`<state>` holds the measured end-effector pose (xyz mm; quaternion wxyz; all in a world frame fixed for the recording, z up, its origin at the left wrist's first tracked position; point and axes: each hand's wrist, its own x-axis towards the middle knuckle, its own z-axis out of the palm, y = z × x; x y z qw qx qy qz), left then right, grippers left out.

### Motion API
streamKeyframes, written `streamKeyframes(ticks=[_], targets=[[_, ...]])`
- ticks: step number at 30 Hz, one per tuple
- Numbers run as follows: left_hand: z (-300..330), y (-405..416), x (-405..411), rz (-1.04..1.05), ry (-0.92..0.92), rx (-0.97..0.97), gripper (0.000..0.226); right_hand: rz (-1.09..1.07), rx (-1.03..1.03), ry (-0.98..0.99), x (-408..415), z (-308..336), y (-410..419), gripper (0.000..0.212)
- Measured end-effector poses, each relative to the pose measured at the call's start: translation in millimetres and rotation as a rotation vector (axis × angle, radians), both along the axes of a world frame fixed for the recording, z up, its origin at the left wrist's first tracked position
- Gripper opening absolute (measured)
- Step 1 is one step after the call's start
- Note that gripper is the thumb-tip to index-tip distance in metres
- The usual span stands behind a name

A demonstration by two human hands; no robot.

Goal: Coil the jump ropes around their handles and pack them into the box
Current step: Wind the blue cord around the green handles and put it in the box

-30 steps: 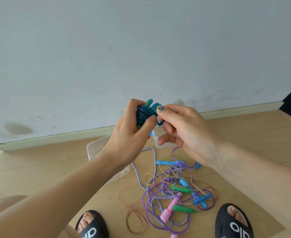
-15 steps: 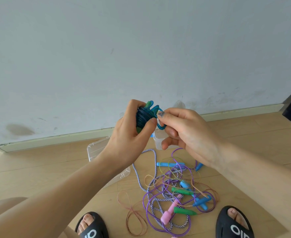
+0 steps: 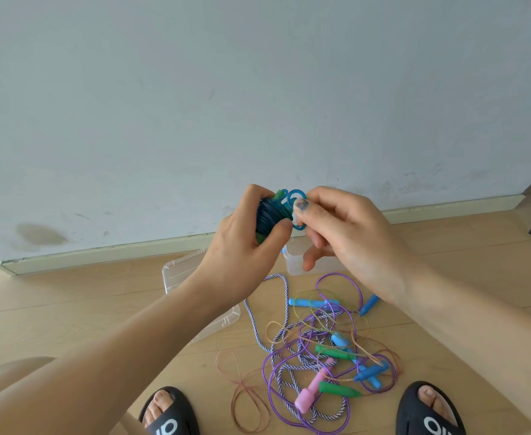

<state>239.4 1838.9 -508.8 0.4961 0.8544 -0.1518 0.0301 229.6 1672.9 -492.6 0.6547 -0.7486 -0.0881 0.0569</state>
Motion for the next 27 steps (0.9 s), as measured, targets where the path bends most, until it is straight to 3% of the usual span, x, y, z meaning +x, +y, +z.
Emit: streamKeyframes(ticks=[5, 8, 11, 20, 25, 27], targets=[[-4.7, 2.1, 0.1, -0.163, -0.065, 0.204, 0.010, 0.058, -0.539, -0.465, 1.9, 7.1, -6.7, 0.020], [-4.1, 2.9, -2.3, -0.237, -0.082, 0.282, 0.012, 0.070, -0.594, -0.509, 10.6, 9.0, -9.0, 0.021], [1.6, 1.1, -1.7, -0.223, -0.113, 0.333, 0.031, 0.076, -0.577, -0.443, 15.6, 12.9, -9.5, 0.018], [0.8, 9.9, -7.5, -0.280, -0.033, 0.281, 0.017, 0.159, -0.211, 0.037, 21.9, 12.1, -11.0, 0.014], [7.1, 14.8, -6.7, -0.248, -0.005, 0.175, 0.022, 0.111, 0.128, 0.367, 19.0, 10.8, -5.8, 0.010], [7.1, 15.1, -8.9, -0.254, 0.015, 0.164, 0.021, 0.103, 0.150, 0.392, 16.6, 10.1, -3.4, 0.008]])
